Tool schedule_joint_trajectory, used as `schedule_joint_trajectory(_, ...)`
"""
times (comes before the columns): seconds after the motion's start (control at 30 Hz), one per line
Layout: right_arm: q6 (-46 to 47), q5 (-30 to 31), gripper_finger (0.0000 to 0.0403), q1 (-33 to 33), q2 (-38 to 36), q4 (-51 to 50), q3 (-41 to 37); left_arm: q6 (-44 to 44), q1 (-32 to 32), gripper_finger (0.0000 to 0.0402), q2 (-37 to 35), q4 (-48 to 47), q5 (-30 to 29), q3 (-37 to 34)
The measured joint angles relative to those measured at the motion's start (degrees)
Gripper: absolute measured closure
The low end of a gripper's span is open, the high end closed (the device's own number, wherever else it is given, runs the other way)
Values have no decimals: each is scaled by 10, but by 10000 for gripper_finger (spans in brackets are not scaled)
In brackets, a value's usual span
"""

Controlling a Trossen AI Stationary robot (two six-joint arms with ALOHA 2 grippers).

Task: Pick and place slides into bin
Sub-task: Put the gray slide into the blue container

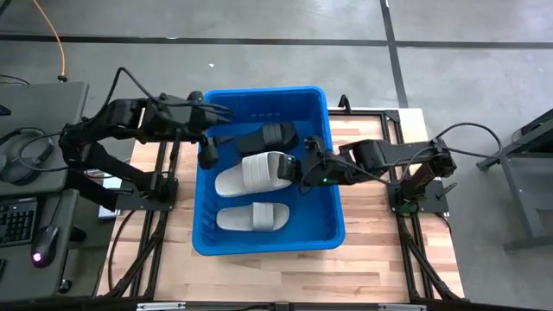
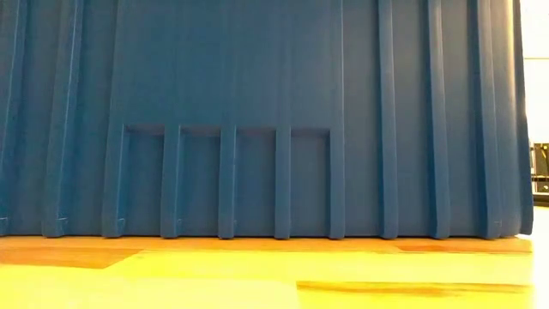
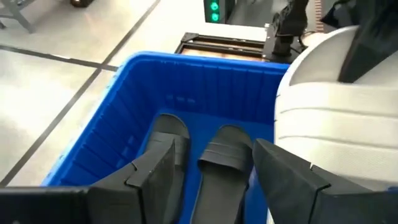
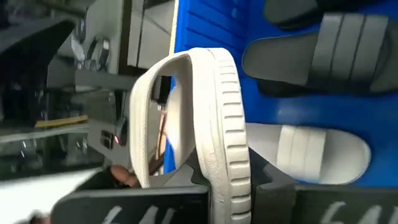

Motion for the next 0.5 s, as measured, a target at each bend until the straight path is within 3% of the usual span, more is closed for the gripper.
schedule_joint_trajectory(0.1,60,-12,398,5,16,-16,0,-2,0,195,-3,0,3,0)
schedule_joint_trajectory(0.2,111,-61,398,9,44,-45,0,1,0,195,-5,4,7,0)
schedule_joint_trajectory(0.3,129,-101,398,10,66,-39,0,1,0,195,-5,2,8,0)
schedule_joint_trajectory(0.5,125,-107,398,-7,84,-45,0,6,0,195,-5,2,15,0)
